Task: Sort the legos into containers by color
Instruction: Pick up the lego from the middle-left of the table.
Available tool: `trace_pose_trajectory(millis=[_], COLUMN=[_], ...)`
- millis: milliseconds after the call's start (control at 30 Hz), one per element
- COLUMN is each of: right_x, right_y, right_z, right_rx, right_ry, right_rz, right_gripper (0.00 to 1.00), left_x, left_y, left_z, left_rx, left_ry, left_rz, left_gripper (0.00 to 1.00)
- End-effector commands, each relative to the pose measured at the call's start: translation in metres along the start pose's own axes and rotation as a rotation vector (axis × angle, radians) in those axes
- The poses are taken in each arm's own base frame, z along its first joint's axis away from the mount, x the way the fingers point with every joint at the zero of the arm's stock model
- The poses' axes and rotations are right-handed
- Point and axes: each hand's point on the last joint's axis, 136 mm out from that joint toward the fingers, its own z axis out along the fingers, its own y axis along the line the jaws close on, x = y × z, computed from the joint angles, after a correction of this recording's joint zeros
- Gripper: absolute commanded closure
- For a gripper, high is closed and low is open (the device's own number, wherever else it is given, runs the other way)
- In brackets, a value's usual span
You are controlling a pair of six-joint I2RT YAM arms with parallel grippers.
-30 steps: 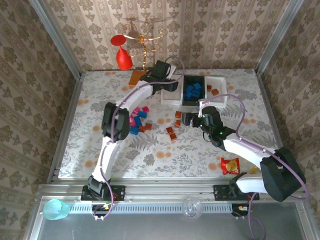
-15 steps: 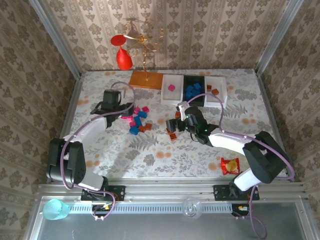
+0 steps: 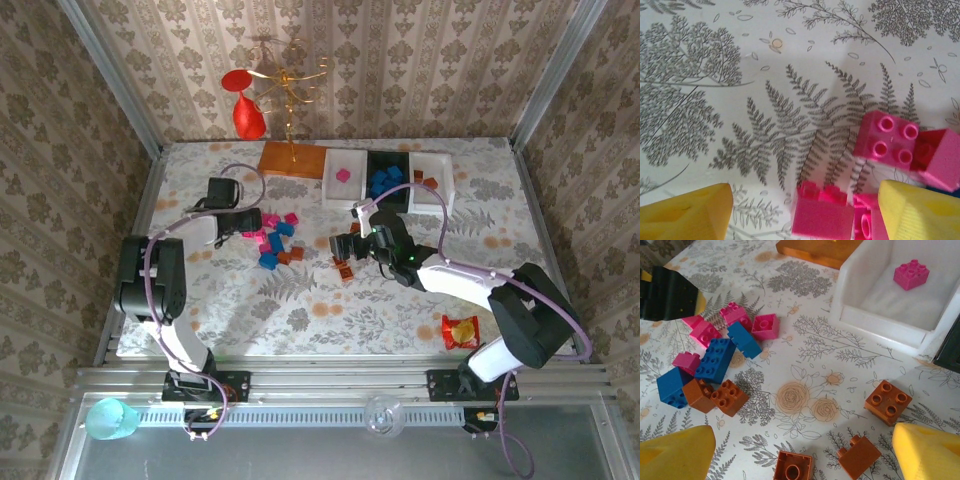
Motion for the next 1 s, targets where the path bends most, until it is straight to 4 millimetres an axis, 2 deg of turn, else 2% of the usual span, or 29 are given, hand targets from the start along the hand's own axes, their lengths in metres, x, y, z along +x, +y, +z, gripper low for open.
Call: trace_pose_trajectory(millis=[0,200,567,800,967], right_x=[-0.001,-0.001,0.002,0.005,0.005], right_y=[-0.002,-0.002,-0.001,-0.003,-0.003], right_z=[-0.008,-0.006,-0.001,-0.001,-0.001], right_rx=[0.021,0.021,0.016,0.022,0.023], right_ry=[-0.001,0.004,0.016,0.017,0.018], right_rz=[-0.009,-0.012,-0.003,0.001,0.004], right_gripper=[0.07,0.07,0.07,0.07,0.07], left_x=[-0.002,0.016,0.031,0.031,0.015], left_y=[0.002,0.006,0.003,0.003,-0.001], left_z=[0.002,0.012,0.021,0.02,0.002], left_rx=[-0.004,-0.017,0.021,0.031,0.039], left_ry=[0.036,0.132,0.195,0.184,0.105], left_rz=[-0.028,-0.051,-0.078,-0.081,-0.089], left_gripper=[0.27,0.36,0.47,0.57,0.62])
